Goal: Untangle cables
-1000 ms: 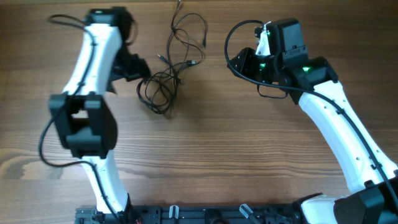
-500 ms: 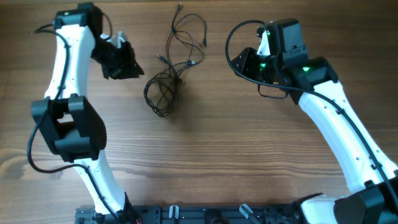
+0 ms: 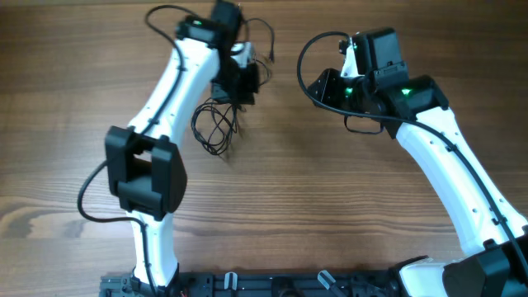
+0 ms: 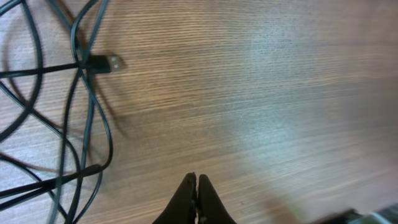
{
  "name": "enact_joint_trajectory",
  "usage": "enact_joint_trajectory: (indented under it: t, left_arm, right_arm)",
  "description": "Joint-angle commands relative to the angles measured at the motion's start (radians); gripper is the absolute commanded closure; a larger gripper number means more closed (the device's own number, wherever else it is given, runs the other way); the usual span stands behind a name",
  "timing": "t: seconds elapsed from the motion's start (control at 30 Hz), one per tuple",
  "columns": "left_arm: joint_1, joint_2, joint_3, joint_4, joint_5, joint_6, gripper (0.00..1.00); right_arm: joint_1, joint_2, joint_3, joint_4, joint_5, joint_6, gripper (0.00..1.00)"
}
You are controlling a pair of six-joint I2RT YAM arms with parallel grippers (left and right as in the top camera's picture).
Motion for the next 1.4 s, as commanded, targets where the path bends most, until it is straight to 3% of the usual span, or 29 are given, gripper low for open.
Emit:
enact_joint_trajectory:
  t: [0.0,0.13,0.4,0.5,0.6,0.67,0.83,0.93,1.03,1.17,1.37]
  left_arm:
    - [0.026,0.011,0.015,-0.001,-0.285,-0.116,0.96]
    - [0.125,0.010,0.016,-0.011,-0.406,-0.182,0.96]
    - [0.230,0.010,-0.058,-0.042,-0.384,-0.241,0.96]
    - [0.192,0.010,-0.153,-0.026,-0.071,-0.169,0.96]
    - [0.135,0.010,-0.167,-0.025,0.246,0.032,0.96]
    - [0.066,0.010,-0.167,0.006,0.359,0.093,0.96]
    - [-0.066,0.010,-0.167,0.131,0.352,0.085,0.96]
    - [-0.084,-0.002,-0.152,0.153,0.243,0.067,0.94]
    - [-0.047,-0.035,-0.125,0.149,0.178,0.027,0.86]
    - [0.032,-0.087,-0.116,0.175,0.173,-0.011,0.76]
    - [0.138,-0.087,-0.119,0.092,0.107,-0.048,0.62]
  right_arm:
    - [-0.002,0.006,0.011,-0.025,0.101,-0.032,0.66]
    - [-0.002,0.006,0.011,-0.038,0.106,-0.032,0.65]
    - [-0.002,0.006,0.011,-0.030,0.106,-0.031,0.65]
    - [-0.002,0.006,0.011,-0.030,0.106,-0.031,0.65]
    - [-0.002,0.006,0.011,-0.024,0.106,-0.031,0.65]
    - [-0.002,0.006,0.011,-0.018,0.107,-0.032,0.65]
    - [-0.002,0.006,0.011,-0.023,0.144,-0.037,0.65]
    - [-0.002,0.006,0.011,-0.044,0.155,-0.051,0.65]
    - [-0.002,0.006,0.011,-0.054,0.150,-0.050,0.69]
    - [0.000,0.016,0.011,-0.018,0.002,-0.077,0.89]
    - [0.069,0.118,0.011,0.049,-0.160,-0.129,0.80]
